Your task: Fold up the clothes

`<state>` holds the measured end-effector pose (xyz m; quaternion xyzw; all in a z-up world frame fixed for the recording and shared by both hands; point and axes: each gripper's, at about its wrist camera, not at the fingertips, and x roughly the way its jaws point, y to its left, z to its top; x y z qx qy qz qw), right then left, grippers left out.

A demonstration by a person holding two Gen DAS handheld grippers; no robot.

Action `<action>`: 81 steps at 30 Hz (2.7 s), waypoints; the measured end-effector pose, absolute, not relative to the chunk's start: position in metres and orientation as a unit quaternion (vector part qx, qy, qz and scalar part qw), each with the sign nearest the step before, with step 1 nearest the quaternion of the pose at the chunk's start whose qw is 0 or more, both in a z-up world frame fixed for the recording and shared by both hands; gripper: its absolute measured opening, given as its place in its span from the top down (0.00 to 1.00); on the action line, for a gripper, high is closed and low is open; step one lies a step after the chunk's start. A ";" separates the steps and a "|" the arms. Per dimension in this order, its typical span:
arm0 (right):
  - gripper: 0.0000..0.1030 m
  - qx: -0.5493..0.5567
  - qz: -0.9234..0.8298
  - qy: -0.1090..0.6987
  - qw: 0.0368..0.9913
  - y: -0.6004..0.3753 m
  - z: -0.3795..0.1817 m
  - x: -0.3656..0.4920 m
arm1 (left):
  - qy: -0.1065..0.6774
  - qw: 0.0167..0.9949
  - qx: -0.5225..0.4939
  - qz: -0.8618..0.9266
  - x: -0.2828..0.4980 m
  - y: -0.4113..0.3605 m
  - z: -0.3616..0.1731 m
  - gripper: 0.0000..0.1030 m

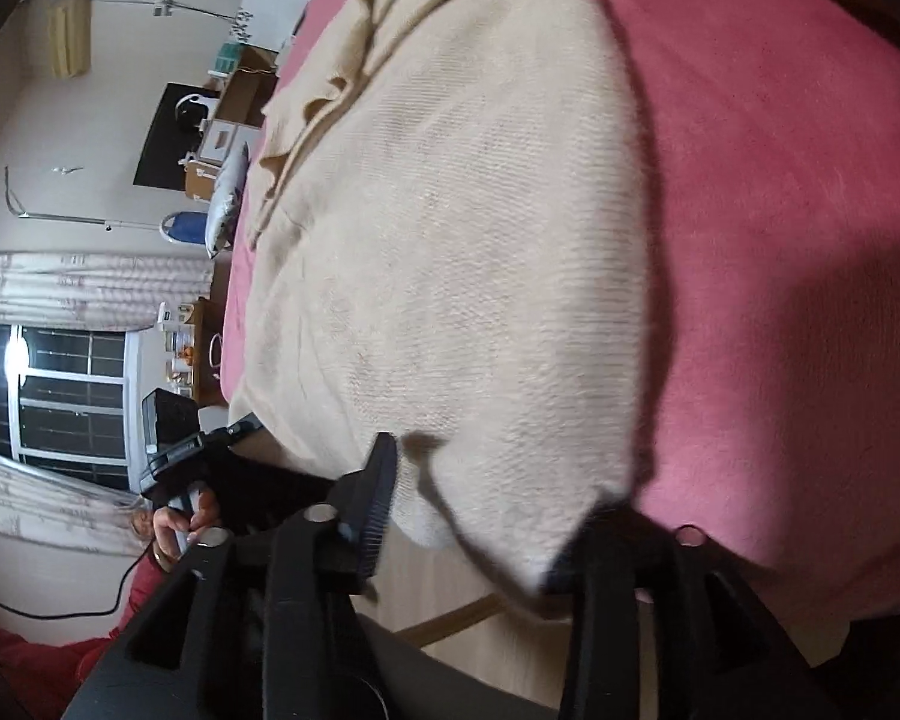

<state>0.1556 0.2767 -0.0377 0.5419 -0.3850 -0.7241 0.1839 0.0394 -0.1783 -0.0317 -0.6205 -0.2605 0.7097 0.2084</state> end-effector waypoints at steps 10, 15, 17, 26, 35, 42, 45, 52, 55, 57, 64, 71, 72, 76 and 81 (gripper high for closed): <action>0.20 0.545 -0.760 -0.293 0.198 0.271 -0.018 0.164 | -0.273 0.199 -0.634 0.695 0.033 -0.181 -0.045 0.87; 0.27 0.510 -0.745 -0.387 0.186 0.294 -0.023 0.170 | -0.284 0.195 -0.631 0.695 0.036 -0.187 -0.047 0.87; 0.29 0.503 -0.746 -0.396 0.182 0.302 -0.023 0.175 | -0.284 0.195 -0.629 0.697 0.036 -0.187 -0.047 0.87; 0.89 0.543 -0.747 -0.364 0.120 0.318 -0.027 0.173 | -0.295 0.186 -0.625 0.699 0.038 -0.190 -0.050 0.86; 0.93 0.542 -0.719 -0.408 0.153 0.324 -0.035 0.177 | -0.265 0.184 -0.622 0.713 0.041 -0.189 -0.042 0.96; 0.93 0.517 -0.714 -0.435 0.184 0.330 -0.017 0.166 | -0.258 0.243 -0.606 0.712 0.052 -0.192 -0.015 0.97; 0.93 0.493 -0.713 -0.455 0.202 0.336 -0.001 0.148 | -0.294 0.279 -0.576 0.710 0.045 -0.197 0.004 0.97; 0.93 0.436 -0.708 -0.500 0.242 0.350 0.035 0.104 | -0.360 0.338 -0.506 0.707 -0.023 -0.204 0.057 0.97; 0.93 0.412 -0.707 -0.522 0.240 0.365 0.046 0.071 | -0.380 0.340 -0.500 0.700 -0.075 -0.198 0.062 0.96; 0.93 0.401 -0.703 -0.547 0.215 0.382 0.040 0.038 | -0.405 0.322 -0.503 0.692 -0.111 -0.196 0.053 0.96; 0.93 0.430 -0.667 -0.598 0.114 0.420 -0.017 -0.048 | -0.513 0.229 -0.552 0.617 -0.203 -0.187 -0.021 0.96; 0.55 0.498 -0.619 -0.596 0.117 0.436 -0.031 -0.086 | -0.524 0.275 -0.604 0.534 -0.249 -0.171 -0.027 0.74; 0.46 0.494 -0.618 -0.600 0.120 0.441 -0.031 -0.092 | -0.524 0.284 -0.612 0.520 -0.256 -0.169 -0.026 0.71; 0.45 0.477 -0.614 -0.615 0.131 0.460 -0.029 -0.116 | -0.557 0.284 -0.579 0.524 -0.284 -0.180 -0.027 0.68; 0.44 0.432 -0.631 -0.628 0.143 0.464 -0.020 -0.116 | -0.645 0.245 -0.534 0.488 -0.281 -0.191 -0.063 0.67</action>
